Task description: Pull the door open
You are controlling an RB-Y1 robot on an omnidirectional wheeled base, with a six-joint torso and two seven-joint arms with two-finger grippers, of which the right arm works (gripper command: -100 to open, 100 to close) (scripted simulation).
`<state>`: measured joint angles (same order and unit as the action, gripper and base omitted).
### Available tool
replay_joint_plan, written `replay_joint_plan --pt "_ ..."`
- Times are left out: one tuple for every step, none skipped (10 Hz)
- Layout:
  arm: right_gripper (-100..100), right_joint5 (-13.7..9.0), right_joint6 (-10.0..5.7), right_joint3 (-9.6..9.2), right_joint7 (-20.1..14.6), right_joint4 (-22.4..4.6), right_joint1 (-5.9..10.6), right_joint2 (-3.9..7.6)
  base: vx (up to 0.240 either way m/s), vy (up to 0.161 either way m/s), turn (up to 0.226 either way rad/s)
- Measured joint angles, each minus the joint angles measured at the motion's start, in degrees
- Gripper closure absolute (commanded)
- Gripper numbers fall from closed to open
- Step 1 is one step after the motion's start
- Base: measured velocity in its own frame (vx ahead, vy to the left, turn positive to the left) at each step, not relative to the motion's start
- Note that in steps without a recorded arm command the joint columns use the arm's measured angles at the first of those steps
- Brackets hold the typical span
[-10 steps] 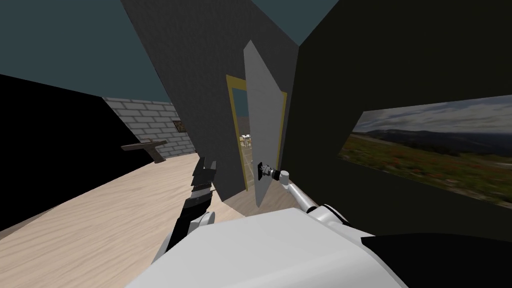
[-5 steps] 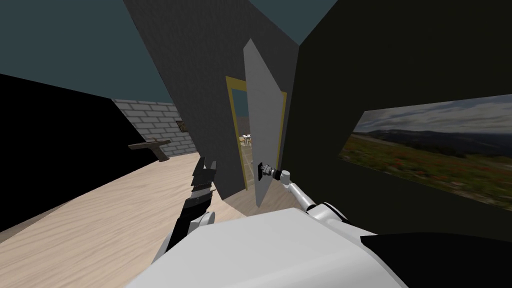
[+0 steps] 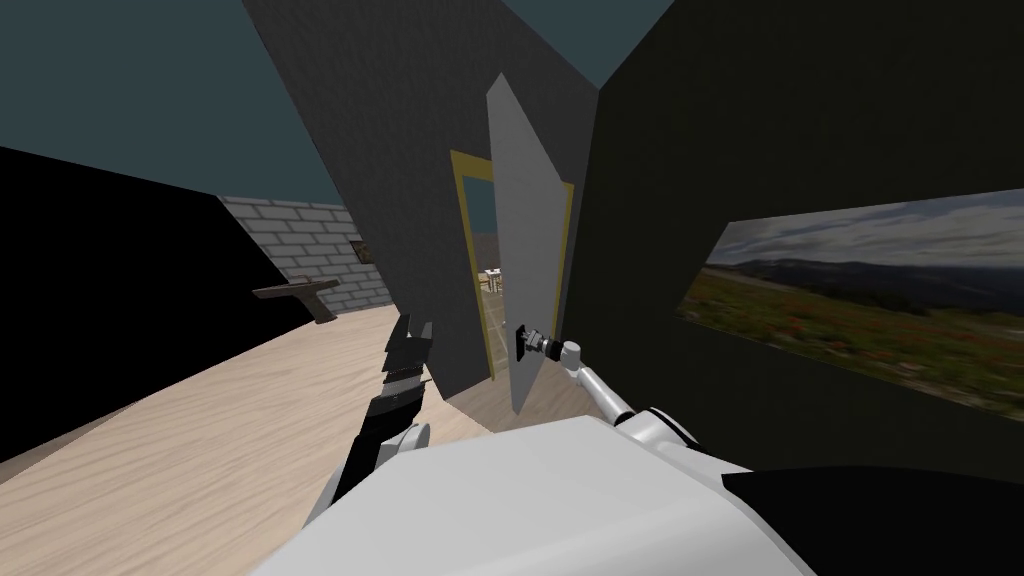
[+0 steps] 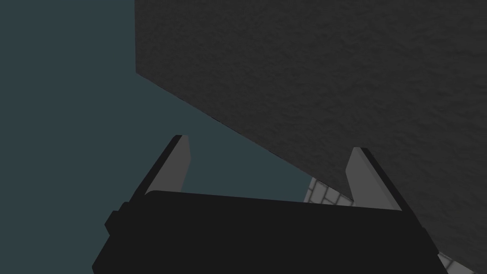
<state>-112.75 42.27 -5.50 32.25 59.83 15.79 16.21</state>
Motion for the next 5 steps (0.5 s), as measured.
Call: replay_joint_plan --pt "100 -1.0 0.66 0.21 0.5 -1.2 0.39 -0.08 -0.039 -0.064 0.103" --pt "100 -2.1 1.38 0.13 0.2 -1.7 0.47 0.07 -0.059 -0.097 0.098" --pt "100 -3.7 2.62 0.30 -0.1 -2.4 0.70 0.56 -0.046 -0.111 0.096" --pt "100 -5.2 3.63 0.35 -0.6 -2.7 0.61 0.99 -0.019 -0.080 0.018" --pt "100 -5.7 4.01 0.31 -1.1 -2.8 0.65 1.16 -0.016 -0.068 0.036"
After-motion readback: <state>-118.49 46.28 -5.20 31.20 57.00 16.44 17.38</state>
